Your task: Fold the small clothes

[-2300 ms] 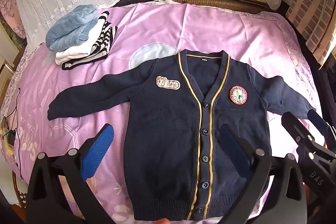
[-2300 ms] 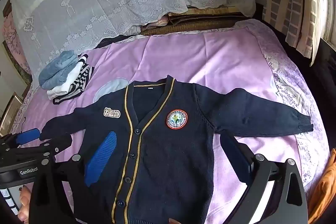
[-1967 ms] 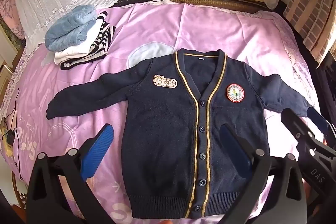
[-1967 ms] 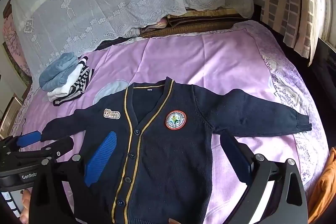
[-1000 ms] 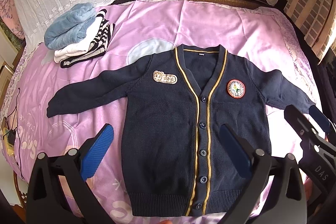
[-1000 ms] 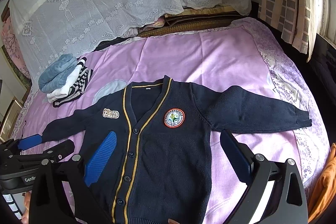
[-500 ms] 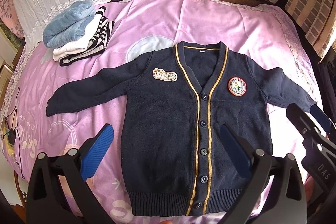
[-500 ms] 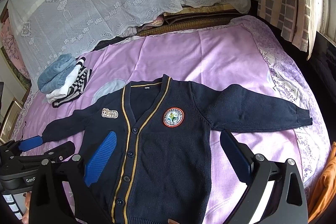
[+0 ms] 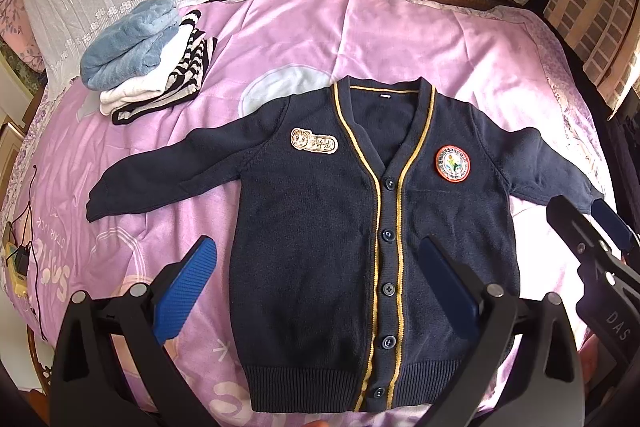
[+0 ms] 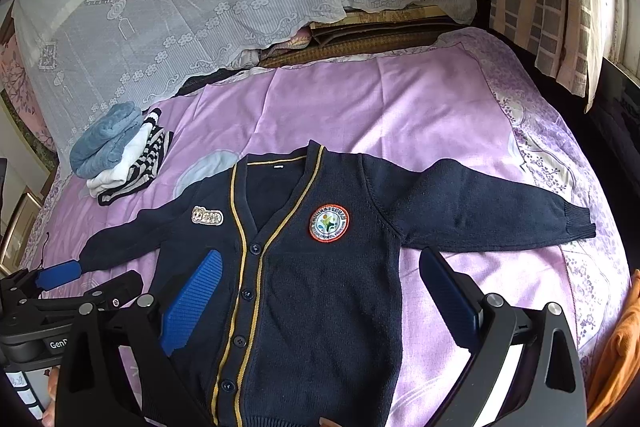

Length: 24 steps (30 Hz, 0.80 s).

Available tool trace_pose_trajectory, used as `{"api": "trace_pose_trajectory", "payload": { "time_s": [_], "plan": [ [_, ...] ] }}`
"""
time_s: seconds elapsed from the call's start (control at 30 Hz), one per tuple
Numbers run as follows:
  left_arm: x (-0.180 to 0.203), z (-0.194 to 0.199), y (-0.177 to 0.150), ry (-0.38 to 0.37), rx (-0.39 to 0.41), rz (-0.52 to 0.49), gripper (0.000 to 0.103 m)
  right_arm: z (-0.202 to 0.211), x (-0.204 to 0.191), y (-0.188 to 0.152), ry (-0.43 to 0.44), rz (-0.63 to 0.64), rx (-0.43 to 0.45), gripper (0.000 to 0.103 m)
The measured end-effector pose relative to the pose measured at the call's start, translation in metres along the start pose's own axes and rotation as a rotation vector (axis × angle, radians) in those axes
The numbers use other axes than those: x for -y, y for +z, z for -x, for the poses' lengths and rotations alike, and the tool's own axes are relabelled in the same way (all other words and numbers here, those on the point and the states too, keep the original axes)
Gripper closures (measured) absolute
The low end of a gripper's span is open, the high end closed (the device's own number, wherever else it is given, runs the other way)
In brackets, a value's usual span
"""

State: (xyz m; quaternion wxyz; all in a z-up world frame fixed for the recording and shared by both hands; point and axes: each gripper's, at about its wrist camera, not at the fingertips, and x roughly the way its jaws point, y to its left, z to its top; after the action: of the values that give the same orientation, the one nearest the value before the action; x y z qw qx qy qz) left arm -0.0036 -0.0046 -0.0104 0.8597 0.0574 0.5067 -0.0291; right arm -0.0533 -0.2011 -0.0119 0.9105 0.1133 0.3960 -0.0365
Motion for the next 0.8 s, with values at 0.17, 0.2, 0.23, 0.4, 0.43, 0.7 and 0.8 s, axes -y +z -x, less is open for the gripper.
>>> {"api": "trace_pose_trajectory", "payload": {
  "time_s": [0.17, 0.2, 0.23, 0.4, 0.43, 0.7, 0.8],
  "plan": [
    [0.0000, -0.0002, -0.0001, 0.001, 0.000, 0.000, 0.005, 0.0002, 0.0003, 0.0002, 0.001, -0.002, -0.001, 0.004],
    [0.0001, 0.0000, 0.0002, 0.000, -0.001, 0.000, 0.005, 0.0004, 0.0003, 0.0004, 0.000, -0.002, -0.001, 0.004],
    [0.0001, 0.0001, 0.0003, 0.000, -0.001, 0.000, 0.005, 0.0004, 0.0004, 0.0002, 0.000, -0.002, -0.001, 0.004],
    [0.0009, -0.0024, -0.0010, 0.000, -0.004, 0.000, 0.005, -0.0016, 0.0014, -0.0005, 0.001, -0.007, -0.002, 0.004],
    [0.0009, -0.0021, -0.0005, 0.000, -0.004, 0.000, 0.005, -0.0005, 0.0013, 0.0002, 0.001, -0.006, -0.003, 0.004],
    [0.0016, -0.0028, -0.0011, 0.001, -0.007, 0.002, 0.005, -0.0013, 0.0038, -0.0008, 0.003, -0.010, -0.004, 0.004],
    [0.0020, -0.0032, -0.0018, 0.000, -0.006, 0.000, 0.005, -0.0012, 0.0039, -0.0008, 0.003, -0.011, -0.004, 0.004]
  ]
}}
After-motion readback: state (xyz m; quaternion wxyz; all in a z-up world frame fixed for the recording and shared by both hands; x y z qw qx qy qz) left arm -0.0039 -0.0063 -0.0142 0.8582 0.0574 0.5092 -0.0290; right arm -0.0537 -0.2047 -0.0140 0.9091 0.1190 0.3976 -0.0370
